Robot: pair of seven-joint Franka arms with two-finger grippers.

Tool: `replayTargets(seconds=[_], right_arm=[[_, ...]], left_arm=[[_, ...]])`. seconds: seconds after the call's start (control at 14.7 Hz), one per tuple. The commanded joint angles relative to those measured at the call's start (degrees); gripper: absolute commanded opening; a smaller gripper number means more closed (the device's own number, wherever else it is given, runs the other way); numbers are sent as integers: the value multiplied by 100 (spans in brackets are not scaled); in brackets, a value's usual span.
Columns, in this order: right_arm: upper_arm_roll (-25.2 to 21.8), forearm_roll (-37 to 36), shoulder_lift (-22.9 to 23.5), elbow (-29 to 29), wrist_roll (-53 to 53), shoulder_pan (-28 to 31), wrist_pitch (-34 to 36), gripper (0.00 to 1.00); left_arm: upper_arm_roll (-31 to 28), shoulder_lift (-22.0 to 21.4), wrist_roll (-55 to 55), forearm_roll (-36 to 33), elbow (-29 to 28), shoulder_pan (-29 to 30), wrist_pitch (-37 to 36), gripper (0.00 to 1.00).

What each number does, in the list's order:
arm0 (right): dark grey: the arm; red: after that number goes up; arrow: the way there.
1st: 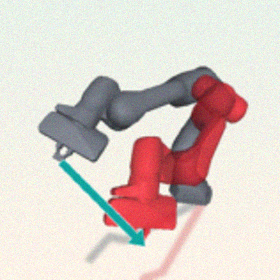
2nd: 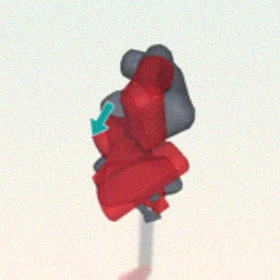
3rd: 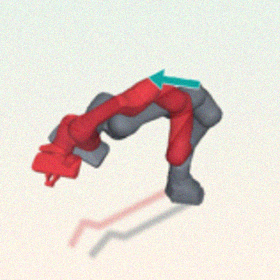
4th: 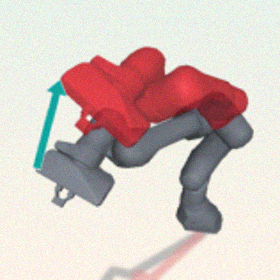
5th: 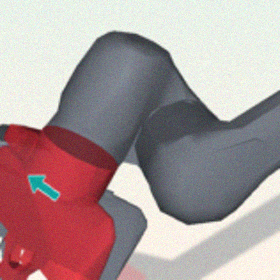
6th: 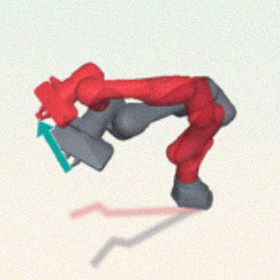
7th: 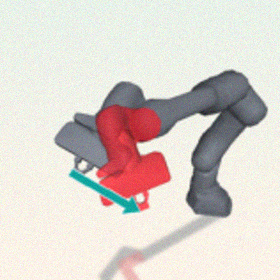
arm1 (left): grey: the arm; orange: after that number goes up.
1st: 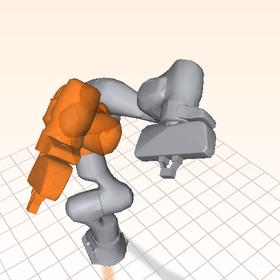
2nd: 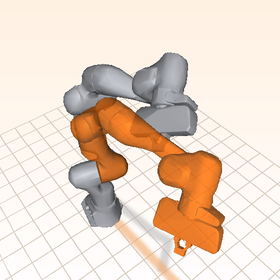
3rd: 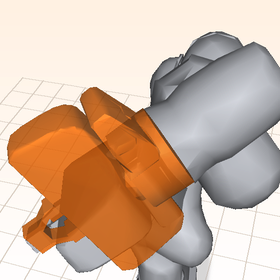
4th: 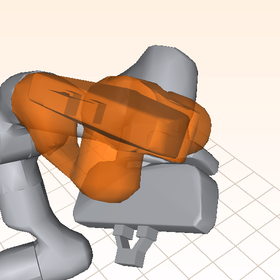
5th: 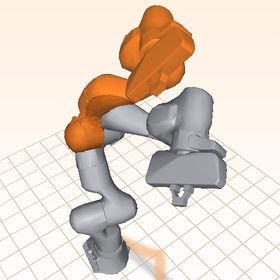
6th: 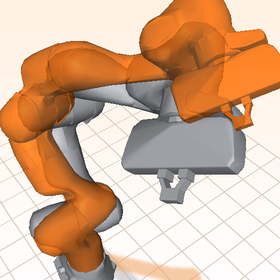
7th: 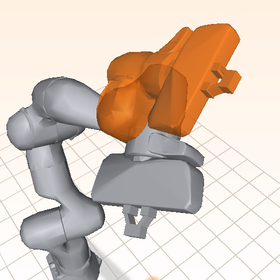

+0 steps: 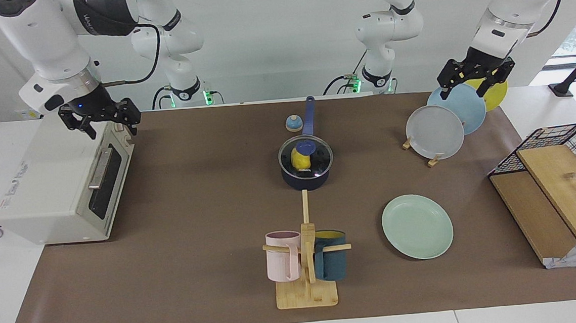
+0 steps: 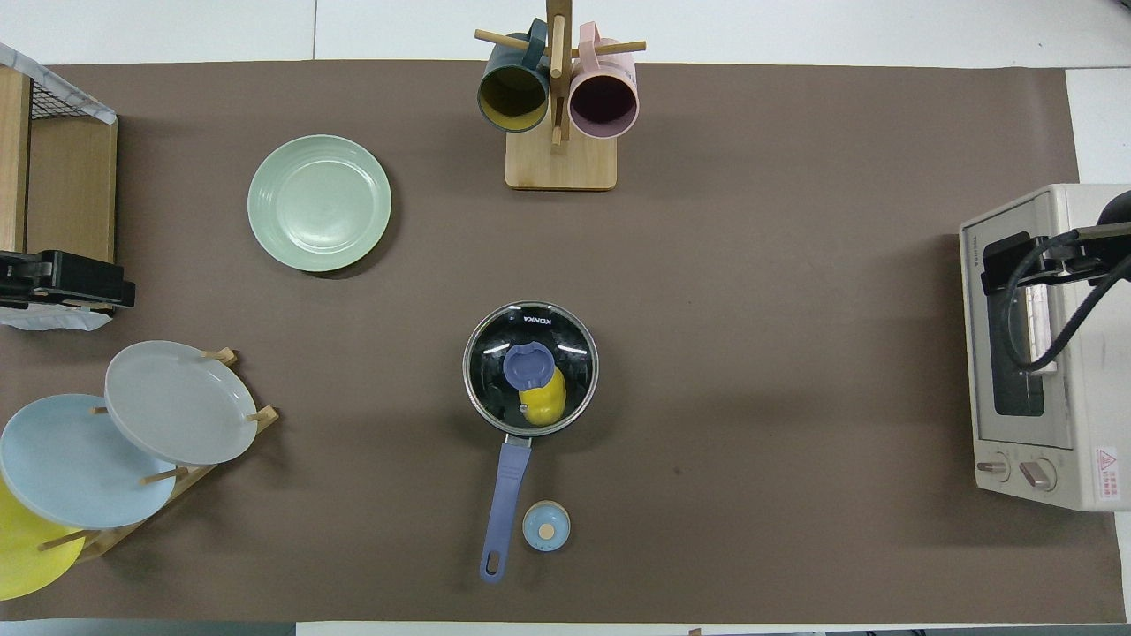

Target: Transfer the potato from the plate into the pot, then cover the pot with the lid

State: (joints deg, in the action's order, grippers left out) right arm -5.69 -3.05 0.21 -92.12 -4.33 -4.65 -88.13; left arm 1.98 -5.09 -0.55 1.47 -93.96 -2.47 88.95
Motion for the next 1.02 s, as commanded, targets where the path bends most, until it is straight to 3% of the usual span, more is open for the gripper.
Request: replayTargets(seconds=[0.0, 0.95], right_arm=[[16, 216, -179, -210, -174, 60, 15, 100], [7, 278, -214, -271, -226, 52, -29, 100]], left_arm=[[4, -62, 81, 20, 0, 45, -114, 100], [4, -62, 73, 20, 0, 54, -88, 100]])
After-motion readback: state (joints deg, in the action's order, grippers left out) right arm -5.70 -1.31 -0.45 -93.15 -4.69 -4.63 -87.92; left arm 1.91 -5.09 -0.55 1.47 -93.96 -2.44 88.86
